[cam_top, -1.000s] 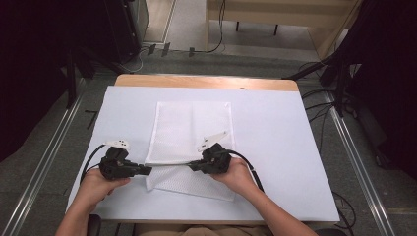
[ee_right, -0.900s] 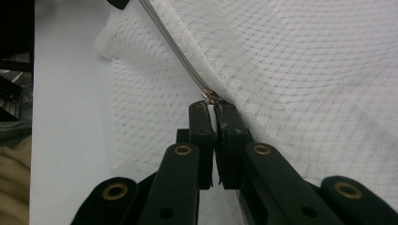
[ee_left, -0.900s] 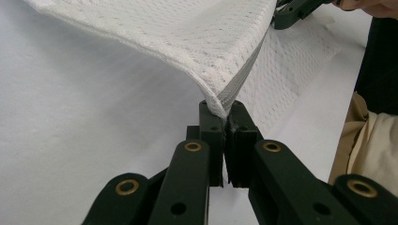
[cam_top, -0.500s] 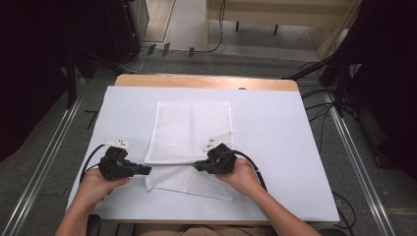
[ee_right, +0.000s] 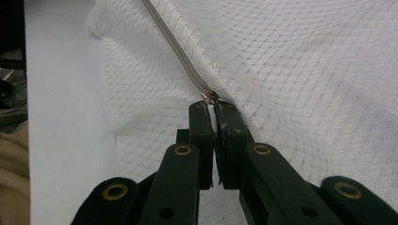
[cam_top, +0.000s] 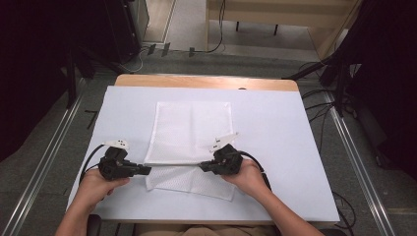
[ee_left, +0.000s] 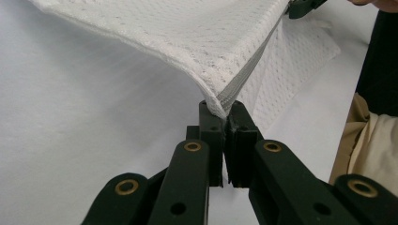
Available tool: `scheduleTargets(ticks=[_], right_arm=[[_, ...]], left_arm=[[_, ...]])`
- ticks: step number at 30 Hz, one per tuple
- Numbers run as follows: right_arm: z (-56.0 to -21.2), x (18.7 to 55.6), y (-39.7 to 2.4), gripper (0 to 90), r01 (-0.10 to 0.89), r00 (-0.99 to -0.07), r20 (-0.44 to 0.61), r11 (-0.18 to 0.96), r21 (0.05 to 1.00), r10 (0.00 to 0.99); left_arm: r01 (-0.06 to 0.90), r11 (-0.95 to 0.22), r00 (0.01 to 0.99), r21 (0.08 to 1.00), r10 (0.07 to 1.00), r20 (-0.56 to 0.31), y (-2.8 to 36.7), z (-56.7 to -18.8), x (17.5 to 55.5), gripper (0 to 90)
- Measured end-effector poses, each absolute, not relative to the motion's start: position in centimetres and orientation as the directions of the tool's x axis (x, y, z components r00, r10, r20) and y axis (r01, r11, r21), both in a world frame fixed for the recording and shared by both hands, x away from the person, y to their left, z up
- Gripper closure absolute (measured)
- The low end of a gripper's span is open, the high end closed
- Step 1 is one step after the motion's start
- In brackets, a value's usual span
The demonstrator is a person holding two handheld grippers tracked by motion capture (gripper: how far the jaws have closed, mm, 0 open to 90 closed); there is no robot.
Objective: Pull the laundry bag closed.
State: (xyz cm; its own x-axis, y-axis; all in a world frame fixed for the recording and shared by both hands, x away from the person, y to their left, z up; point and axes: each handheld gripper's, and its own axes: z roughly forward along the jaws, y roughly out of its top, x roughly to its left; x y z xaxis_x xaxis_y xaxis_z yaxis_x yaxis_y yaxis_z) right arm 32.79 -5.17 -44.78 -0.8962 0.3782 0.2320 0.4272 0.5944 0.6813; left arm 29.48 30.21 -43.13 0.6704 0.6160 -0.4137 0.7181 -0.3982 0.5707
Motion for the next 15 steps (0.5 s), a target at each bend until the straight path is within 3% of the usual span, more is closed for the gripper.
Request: scheduleTargets(ticks=[15], right_arm=[[-44.8, 32.6, -6.7, 87.9, 0.44, -0.889, 0.228, 0.597, 0.671, 0.398]], left_arm=[[0.717, -0.397, 0.671, 0.573, 0.615, -0.414, 30.3, -43.1, 29.5, 87.7]])
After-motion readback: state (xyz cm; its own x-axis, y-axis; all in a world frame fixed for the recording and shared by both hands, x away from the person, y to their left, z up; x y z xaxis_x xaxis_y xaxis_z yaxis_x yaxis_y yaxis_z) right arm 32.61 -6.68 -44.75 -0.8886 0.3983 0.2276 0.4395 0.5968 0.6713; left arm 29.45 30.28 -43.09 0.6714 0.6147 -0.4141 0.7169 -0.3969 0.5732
